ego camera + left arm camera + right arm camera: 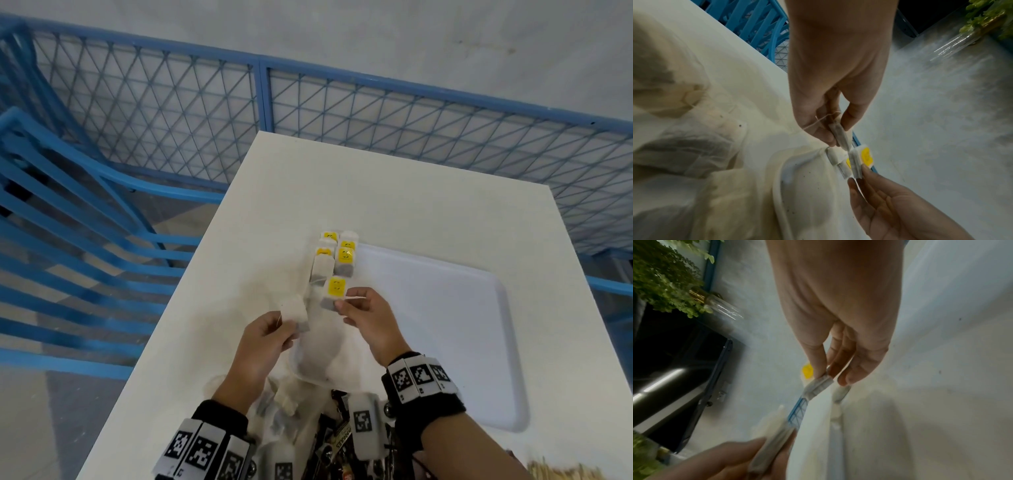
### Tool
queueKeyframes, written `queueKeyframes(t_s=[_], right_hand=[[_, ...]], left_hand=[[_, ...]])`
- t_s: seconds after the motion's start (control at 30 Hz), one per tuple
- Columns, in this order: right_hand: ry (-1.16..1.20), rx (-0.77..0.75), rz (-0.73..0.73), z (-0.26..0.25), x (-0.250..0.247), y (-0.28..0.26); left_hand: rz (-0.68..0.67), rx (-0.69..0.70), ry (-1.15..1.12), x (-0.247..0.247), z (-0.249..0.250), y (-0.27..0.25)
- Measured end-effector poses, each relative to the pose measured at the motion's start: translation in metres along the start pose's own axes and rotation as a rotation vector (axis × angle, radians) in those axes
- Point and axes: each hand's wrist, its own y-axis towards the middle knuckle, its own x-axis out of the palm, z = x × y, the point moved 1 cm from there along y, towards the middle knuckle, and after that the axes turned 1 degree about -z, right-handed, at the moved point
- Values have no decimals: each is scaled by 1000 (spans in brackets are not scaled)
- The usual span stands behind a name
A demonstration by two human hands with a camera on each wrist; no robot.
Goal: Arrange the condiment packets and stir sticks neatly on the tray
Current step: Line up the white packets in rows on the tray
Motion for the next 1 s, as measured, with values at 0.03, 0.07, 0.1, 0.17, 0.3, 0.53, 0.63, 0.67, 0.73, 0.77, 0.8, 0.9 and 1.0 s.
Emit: queueKeyframes(t_s=[0.03, 0.07, 0.1, 0.17, 0.3, 0.53, 0.63, 0.67, 0.73, 0.77, 0.8, 0.9, 1.0], right_hand=[[-8, -4, 35, -1, -5, 5], [-6, -9, 64, -3, -9, 10], [-1, -14, 91, -5, -13, 15], [-7, -26, 132, -7, -19, 25], [-123, -56, 174, -6, -24, 43], [-211, -84, 194, -3, -22, 58], [-251, -96, 202, 0, -21, 61], [-253, -97, 204, 0, -21, 62], [-249, -100, 208, 2, -21, 64], [-252, -102, 209, 1, -20, 64], [-260, -104, 210, 1, -19, 65], [-285, -117, 210, -1, -17, 66], [-310, -128, 219, -2, -17, 66]], left_hand=[[7, 9, 43, 0, -1, 4], [10, 16, 80, 1, 1, 7], [8, 22, 110, 2, 3, 11], [9, 34, 141, 7, 6, 23], [6, 93, 260, 20, 18, 47], [30, 120, 486, 38, 23, 81], [81, 140, 519, 40, 21, 91], [95, 151, 520, 41, 21, 93], [107, 182, 525, 43, 20, 95], [111, 199, 526, 43, 19, 96], [117, 215, 527, 44, 18, 97], [134, 259, 557, 46, 16, 98], [140, 287, 595, 48, 15, 99]])
